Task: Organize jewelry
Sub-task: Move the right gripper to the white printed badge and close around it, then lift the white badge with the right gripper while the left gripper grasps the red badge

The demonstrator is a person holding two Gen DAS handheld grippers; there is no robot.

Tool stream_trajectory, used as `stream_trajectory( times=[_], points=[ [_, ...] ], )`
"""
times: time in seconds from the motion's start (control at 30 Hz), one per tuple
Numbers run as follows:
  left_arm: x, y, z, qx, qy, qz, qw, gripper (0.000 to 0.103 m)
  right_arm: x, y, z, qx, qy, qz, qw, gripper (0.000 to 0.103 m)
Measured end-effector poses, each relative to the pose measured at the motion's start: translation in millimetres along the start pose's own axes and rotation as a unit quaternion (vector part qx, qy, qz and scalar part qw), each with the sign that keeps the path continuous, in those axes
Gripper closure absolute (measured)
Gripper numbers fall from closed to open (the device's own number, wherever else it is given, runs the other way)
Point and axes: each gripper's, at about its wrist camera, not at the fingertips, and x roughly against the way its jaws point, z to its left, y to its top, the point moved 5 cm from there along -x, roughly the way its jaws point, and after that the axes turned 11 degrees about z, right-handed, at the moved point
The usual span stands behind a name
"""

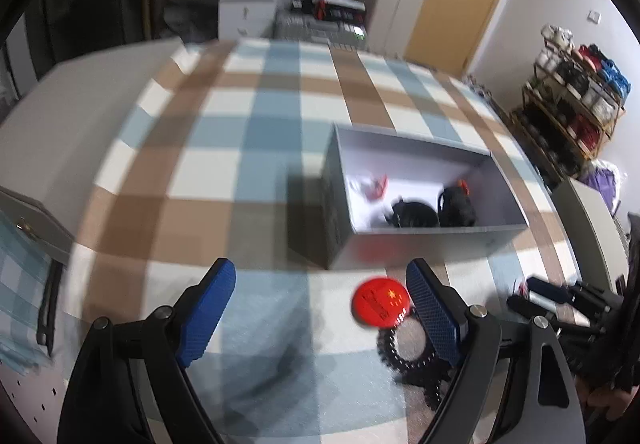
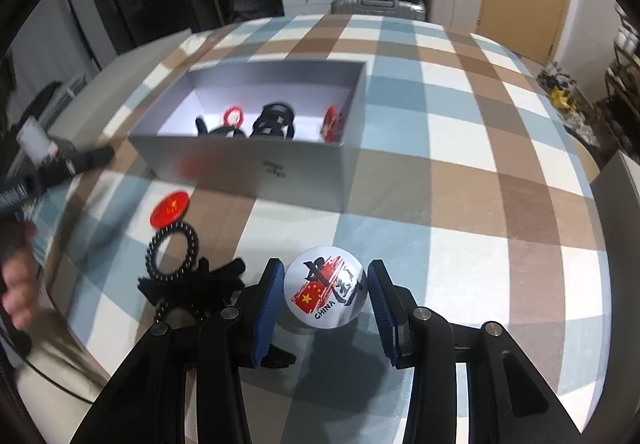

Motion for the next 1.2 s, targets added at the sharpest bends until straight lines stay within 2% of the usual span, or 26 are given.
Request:
stream_trajectory(
  times=[0.13,0.3,0.63,0.73,0.8,0.97,1.2],
  points=[
    [-19,-6,-11,-0.012,-0.024,0.043,0.9987,0.019,11,4,-4,-0.010,0.022,-0.019,1.000,0.061],
    [-43,-12,-20,-0.026,-0.005,0.089,0.9957,0.019,19,6,-4,-0.012,0.041,-0.031,0.999,0.061],
    [-45,-6,-27,-0.023,-0.037,0.088,0.9952,0.021,33,7,1,0.002,0.072,-0.051,0.996,0.061],
    [-46,-5,-30,-0.034,-0.017,0.084,0.9957,0.031,35,6,3,0.007,0.075,-0.055,0.996,0.061],
    [-46,-8,-32,-0.046,0.004,0.082,0.9956,0.041,36,6,4,0.009,0.078,-0.056,0.995,0.061],
    [-46,-10,-35,-0.066,0.016,0.081,0.9944,0.065,37,6,5,0.010,0.077,-0.057,0.995,0.061],
    [-47,-10,-35,-0.077,0.021,0.080,0.9936,0.066,36,5,5,0.008,0.074,-0.057,0.996,0.061]
  ],
)
